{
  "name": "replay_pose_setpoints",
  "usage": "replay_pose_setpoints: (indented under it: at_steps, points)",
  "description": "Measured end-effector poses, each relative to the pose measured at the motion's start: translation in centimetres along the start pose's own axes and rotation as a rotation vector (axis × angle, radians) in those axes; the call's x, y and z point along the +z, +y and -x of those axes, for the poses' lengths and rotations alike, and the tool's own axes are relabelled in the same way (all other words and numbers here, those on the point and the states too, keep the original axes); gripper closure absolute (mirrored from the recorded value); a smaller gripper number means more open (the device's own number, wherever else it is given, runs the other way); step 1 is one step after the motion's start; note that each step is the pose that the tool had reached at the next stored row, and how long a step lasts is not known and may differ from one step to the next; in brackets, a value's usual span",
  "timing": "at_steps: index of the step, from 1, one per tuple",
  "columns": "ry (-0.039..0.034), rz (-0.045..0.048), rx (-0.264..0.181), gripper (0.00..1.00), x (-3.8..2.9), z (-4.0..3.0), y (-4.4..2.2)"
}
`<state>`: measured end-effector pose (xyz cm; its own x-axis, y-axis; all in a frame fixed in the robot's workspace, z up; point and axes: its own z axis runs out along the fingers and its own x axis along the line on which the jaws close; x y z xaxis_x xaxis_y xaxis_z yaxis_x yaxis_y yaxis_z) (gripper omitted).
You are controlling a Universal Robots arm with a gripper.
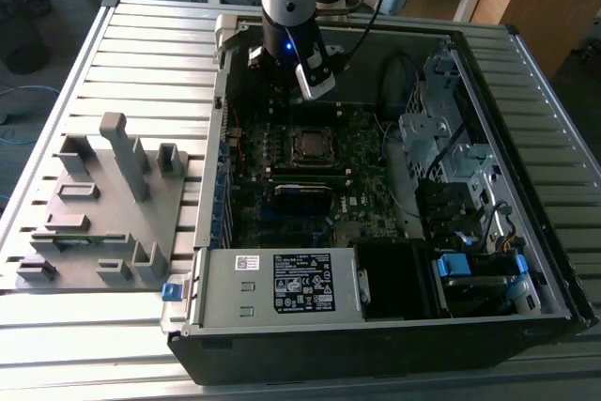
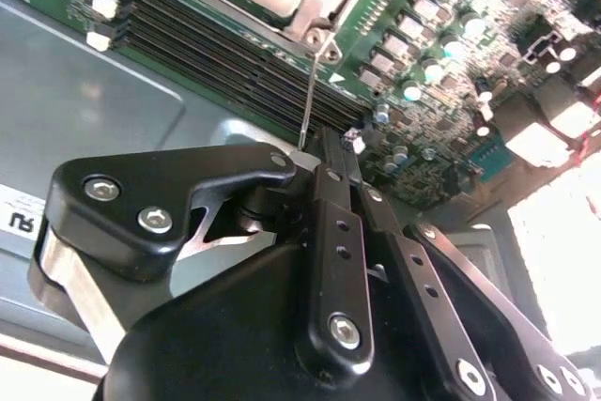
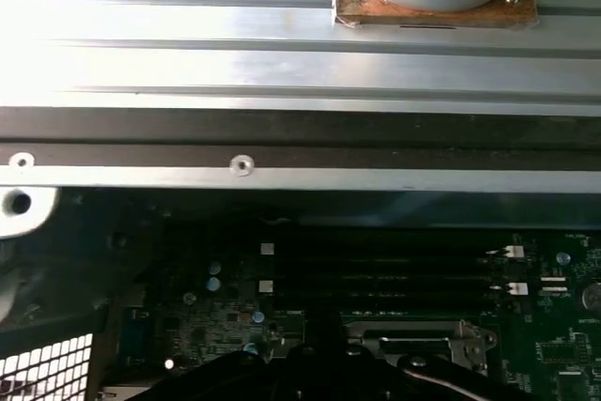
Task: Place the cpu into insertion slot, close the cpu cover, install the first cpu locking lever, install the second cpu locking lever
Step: 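Install the first cpu locking lever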
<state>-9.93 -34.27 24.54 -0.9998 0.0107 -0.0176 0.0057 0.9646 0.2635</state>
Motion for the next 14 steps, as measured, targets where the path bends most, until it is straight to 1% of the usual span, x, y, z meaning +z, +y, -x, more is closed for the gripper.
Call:
replay_pose_setpoints:
  at_steps: [14]
  points:
    - [0.0008, -0.0001, 0.000, 0.90, 0.15, 2.18, -0.02]
